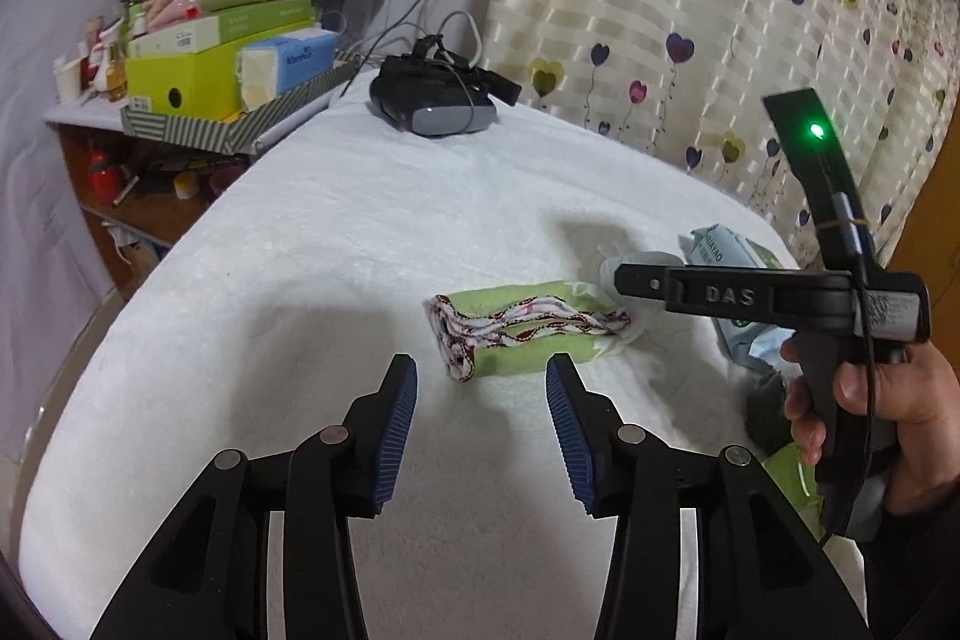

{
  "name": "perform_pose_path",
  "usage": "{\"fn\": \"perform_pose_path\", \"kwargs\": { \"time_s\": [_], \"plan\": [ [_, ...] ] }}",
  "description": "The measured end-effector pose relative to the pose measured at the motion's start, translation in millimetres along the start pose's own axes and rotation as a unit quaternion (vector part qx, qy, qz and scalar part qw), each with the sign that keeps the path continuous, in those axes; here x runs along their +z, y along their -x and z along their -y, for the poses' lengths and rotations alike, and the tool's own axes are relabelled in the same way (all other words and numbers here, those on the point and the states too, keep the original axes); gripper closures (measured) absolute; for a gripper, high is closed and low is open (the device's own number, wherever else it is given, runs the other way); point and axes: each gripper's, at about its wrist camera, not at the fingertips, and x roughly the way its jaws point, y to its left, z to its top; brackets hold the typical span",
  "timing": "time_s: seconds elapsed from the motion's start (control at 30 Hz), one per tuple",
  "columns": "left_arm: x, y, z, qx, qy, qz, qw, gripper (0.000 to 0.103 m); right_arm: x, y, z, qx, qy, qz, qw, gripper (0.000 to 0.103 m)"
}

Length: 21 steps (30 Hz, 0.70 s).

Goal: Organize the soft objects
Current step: 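Move the left gripper to the green cloth while the right approaches the white glove, then grasp the green striped-edge cloth with the left gripper while the right grasps the white glove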

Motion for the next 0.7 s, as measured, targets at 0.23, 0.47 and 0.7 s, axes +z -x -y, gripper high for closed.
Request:
{"fn": "perform_pose_path", "kwargs": {
  "time_s": [0.23,0.47,0.7],
  "plan": [
    [12.6,-12.0,8.0,0.003,-0.030,-0.012,0.9995,0.056,-1.1,4.4,5.7,0.017,-0.003,0.000,1.000,0.078],
    [28.0,-29.5,17.1,0.000,-0.073,-0.014,0.9972,0.053,-11.1,43.8,13.5,0.031,-0.008,0.042,0.999,0.078],
    [34.6,-64.9,26.9,-0.022,-0.135,-0.045,0.9895,0.050,-29.7,66.9,25.9,0.042,-0.022,0.061,0.997,0.078]
  ]
}}
